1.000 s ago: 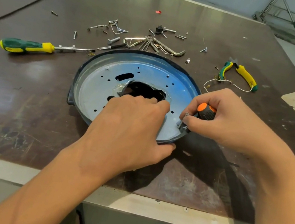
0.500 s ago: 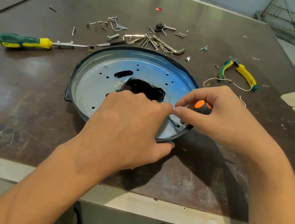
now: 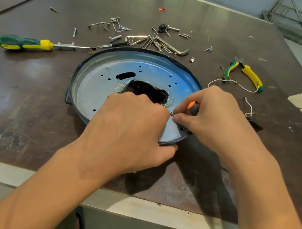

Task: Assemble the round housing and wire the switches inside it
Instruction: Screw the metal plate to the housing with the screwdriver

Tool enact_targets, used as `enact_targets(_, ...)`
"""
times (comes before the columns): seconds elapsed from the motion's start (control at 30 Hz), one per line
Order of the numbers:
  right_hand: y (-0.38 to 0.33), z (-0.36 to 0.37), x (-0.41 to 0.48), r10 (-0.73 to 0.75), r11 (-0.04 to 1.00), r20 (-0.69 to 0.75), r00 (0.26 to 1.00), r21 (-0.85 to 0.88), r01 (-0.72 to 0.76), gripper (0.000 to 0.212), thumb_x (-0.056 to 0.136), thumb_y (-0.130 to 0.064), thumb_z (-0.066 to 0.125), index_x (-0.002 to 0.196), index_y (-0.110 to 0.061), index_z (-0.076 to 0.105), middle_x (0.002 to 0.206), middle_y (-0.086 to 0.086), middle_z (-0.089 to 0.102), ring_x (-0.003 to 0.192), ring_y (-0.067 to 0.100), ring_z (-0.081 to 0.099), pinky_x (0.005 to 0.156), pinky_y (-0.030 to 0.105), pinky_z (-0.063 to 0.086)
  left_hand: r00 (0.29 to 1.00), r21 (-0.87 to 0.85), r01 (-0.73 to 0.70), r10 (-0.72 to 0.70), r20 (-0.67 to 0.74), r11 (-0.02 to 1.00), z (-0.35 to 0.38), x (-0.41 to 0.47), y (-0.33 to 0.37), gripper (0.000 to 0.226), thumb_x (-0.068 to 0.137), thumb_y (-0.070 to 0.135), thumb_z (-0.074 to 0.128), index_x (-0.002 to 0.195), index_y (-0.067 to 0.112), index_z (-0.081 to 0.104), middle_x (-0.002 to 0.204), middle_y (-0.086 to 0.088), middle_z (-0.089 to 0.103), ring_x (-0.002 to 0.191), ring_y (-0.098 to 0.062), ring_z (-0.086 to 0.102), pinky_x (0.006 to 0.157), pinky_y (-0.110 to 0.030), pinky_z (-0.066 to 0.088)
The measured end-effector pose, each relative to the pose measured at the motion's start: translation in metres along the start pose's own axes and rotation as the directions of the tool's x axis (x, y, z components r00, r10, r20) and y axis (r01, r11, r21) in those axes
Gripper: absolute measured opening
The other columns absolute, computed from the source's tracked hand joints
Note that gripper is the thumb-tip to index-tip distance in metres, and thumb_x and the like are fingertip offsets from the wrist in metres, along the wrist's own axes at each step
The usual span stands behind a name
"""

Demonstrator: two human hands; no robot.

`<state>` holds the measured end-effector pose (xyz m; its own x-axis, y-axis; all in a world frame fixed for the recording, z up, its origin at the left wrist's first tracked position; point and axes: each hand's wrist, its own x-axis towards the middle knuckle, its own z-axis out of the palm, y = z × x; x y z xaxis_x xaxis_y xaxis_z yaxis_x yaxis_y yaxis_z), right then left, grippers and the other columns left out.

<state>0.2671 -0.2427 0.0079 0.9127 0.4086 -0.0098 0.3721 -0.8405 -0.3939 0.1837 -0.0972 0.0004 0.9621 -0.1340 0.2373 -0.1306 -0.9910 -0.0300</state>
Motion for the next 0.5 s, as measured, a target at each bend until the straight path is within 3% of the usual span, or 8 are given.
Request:
enact_targets(0.17, 0.007, -0.002, -0.001, -0.074, 0.997, -0.013, 0.997, -0.038, 0.074, 0.008, 0.088, -0.029, 0.069, 0.083, -0.026, 0.075, 0.071, -0.01, 0.063, 0.069, 0.008, 0.058, 0.061, 0.029, 0.044, 1.0, 0.002, 0.003, -0.003, 0.003, 1.0, -0.001, 0.001, 0.0, 0.049, 0.072, 0.075, 0.035, 0.071, 0.029, 0.053, 0.056, 0.01, 0.048, 0.053, -0.013, 0.044, 0.05, -0.028, 0.032)
enact_targets(0.27, 0.015, -0.007, 0.001, -0.113, 0.99, 0.003, 0.994, 0.086, 0.113, 0.009, 0.091, -0.025, 0.066, 0.093, -0.027, 0.074, 0.078, -0.007, 0.067, 0.063, 0.003, 0.056, 0.058, 0.021, 0.041, 1.0, 0.005, 0.0, 0.001, -0.002, 1.0, -0.003, 0.001, 0.001, 0.049, 0.071, 0.074, 0.035, 0.073, 0.03, 0.056, 0.056, 0.01, 0.05, 0.052, -0.014, 0.042, 0.05, -0.027, 0.026)
enact_targets(0.37, 0.023, -0.01, 0.001, -0.127, 0.958, 0.025, 0.992, 0.264, 0.116, 0.025, 0.093, -0.017, 0.063, 0.111, -0.03, 0.074, 0.071, -0.007, 0.064, 0.05, 0.004, 0.048, 0.057, 0.022, 0.038, 1.0, 0.003, -0.012, 0.012, -0.007, 1.0, -0.003, 0.0, 0.002, 0.05, 0.072, 0.074, 0.037, 0.077, 0.031, 0.061, 0.057, 0.011, 0.052, 0.052, -0.013, 0.043, 0.049, -0.026, 0.024)
enact_targets(0.5, 0.026, -0.012, -0.002, -0.164, 0.922, 0.019, 0.986, 0.359, 0.146, 0.015, 0.088, -0.016, 0.073, 0.091, -0.029, 0.079, 0.066, -0.01, 0.066, 0.053, 0.003, 0.053, 0.054, 0.011, 0.039, 0.999, -0.001, -0.031, 0.031, -0.014, 1.0, -0.005, -0.001, 0.002, 0.048, 0.075, 0.073, 0.042, 0.081, 0.031, 0.065, 0.057, 0.01, 0.052, 0.05, -0.012, 0.04, 0.047, -0.025, 0.017)
